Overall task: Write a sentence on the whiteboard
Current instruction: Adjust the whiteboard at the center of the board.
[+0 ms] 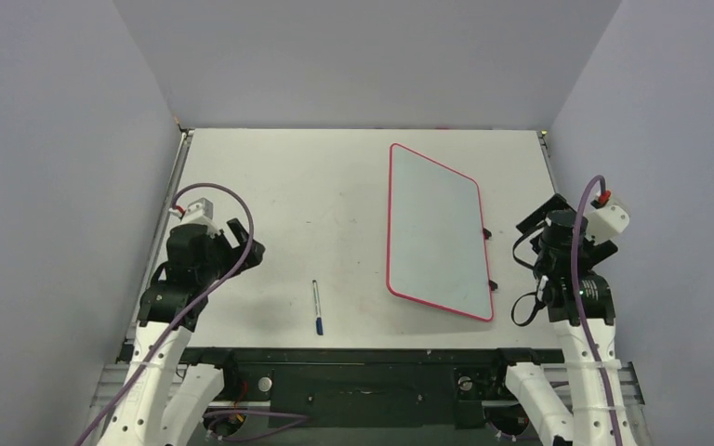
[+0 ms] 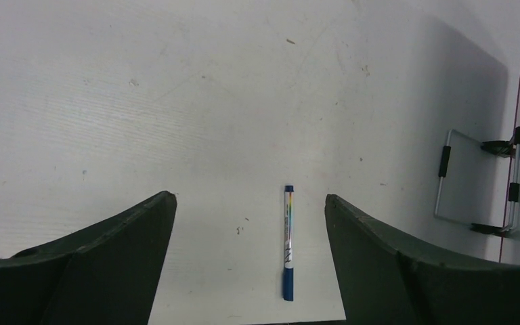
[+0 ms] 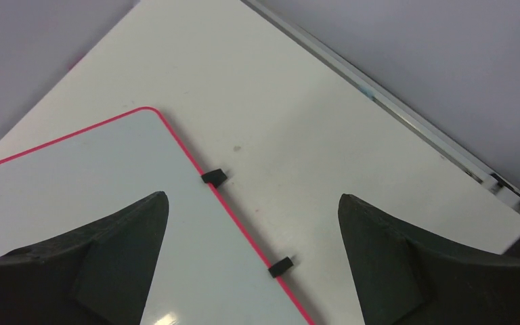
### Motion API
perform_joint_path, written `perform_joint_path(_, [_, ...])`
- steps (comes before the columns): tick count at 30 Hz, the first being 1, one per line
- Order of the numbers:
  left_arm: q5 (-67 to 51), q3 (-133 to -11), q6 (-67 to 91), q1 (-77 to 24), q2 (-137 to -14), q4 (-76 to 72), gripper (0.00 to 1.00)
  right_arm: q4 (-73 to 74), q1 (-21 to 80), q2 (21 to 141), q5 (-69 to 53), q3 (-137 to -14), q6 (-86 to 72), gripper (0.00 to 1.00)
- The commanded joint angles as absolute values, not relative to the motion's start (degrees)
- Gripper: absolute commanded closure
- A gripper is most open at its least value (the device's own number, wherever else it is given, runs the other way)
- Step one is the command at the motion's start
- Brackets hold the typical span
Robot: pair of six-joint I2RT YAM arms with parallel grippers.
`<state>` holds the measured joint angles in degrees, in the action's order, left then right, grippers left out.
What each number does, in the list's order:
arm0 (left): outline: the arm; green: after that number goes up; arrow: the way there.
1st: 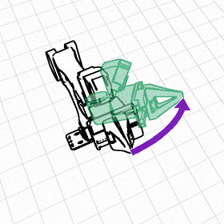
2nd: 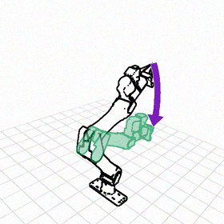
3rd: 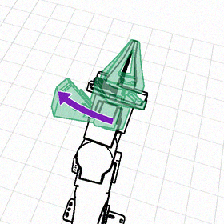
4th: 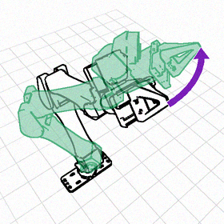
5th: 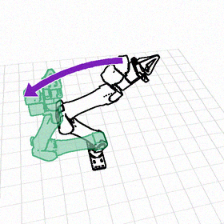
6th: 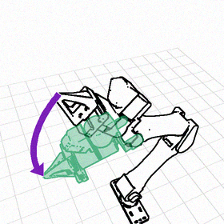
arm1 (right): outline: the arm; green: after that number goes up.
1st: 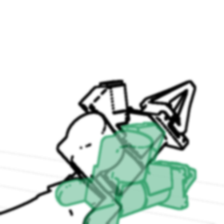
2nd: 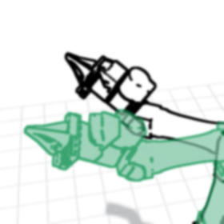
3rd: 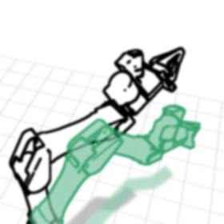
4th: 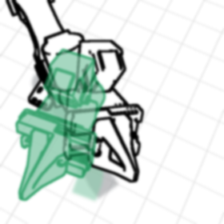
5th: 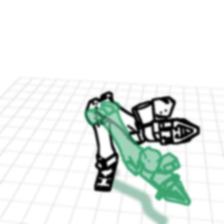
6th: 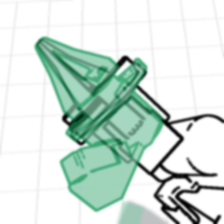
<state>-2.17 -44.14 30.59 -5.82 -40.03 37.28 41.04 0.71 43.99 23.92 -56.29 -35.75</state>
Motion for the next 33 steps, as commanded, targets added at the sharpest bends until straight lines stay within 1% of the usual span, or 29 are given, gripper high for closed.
perform_joint_path(1, [-0.61, -43.83, 30.78, -8.81, -37.37, 39.28, 0.26, 48.25, 0.27, 42.57, 33.02, -52.06, -39.56, 0.11])
perform_joint_path(2, [-0.55, -43.54, 30.73, -9.2, -37.23, 39.24, 0.28, 48.65, 0.26, 42.9, 33.03, -51.16, -39.69, 0.15])
perform_joint_path(3, [-0.54, -43.44, 30.67, -10.03, -37.2, 39.25, 0.3, 49.6, 0.26, 44.04, 33.24, -50.8, -40.11, 0.17])
perform_joint_path(5, [-0.74, -43.38, 30.27, -11.75, -37.32, 39.55, 0.31, 51.2, 0.31, 46.22, 33.72, -49.59, -40.83, 0.2])
perform_joint_path(10, [0.39, -44.76, 29.04, -15.04, -37.24, 41.21, 0.33, 52.22, 0.24, 50.91, 32.53, -48.14, -42.99, 0.23])
perform_joint_path(13, [2.58, -45.0, 28.23, -15.15, -37.12, 42.41, 0.33, 51.68, 0.18, 52.87, 28.77, -47.15, -45.23, 0.24])
perform_joint_path(16, [1.59, -44.2, 27.78, -15.12, -36.85, 41.15, 0.33, 48.71, 0.2, 56.45, 27.44, -44.65, -46.84, 0.25])
perform_joint_path(18, [1.59, -43.86, 27.61, -15.06, -36.6, 40.37, 0.33, 46.31, 0.21, 58.94, 27.16, -42.82, -47.22, 0.27])
perform_joint_path(19, [1.59, -43.75, 27.61, -15.09, -36.46, 40.27, 0.33, 45.26, -0.56, 59.75, 26.72, -41.62, -47.25, 0.3])
perform_joint_path(20, [1.58, -43.59, 27.51, -15.04, -36.34, 40.04, 0.33, 43.31, -1.03, 61.32, 25.22, -40.6, -47.45, 0.35])
perform_joint_path(24, [1.11, -43.05, 27.27, -15.04, -35.65, 39.43, 0.33, 39.02, -2.32, 65.52, 22.51, -38.84, -47.99, 0.46])
perform_joint_path(31, [0.88, -42.83, 27.12, -15.09, -34.95, 39.25, 0.33, 33.18, -3.07, 71.01, 19.81, -37.28, -47.39, 0.58])
perform_joint_path(33, [0.87, -42.81, 27.14, -15.05, -34.9, 39.23, 0.33, 31.89, -3.12, 72.49, 17.52, -36.66, -47.52, 0.64])
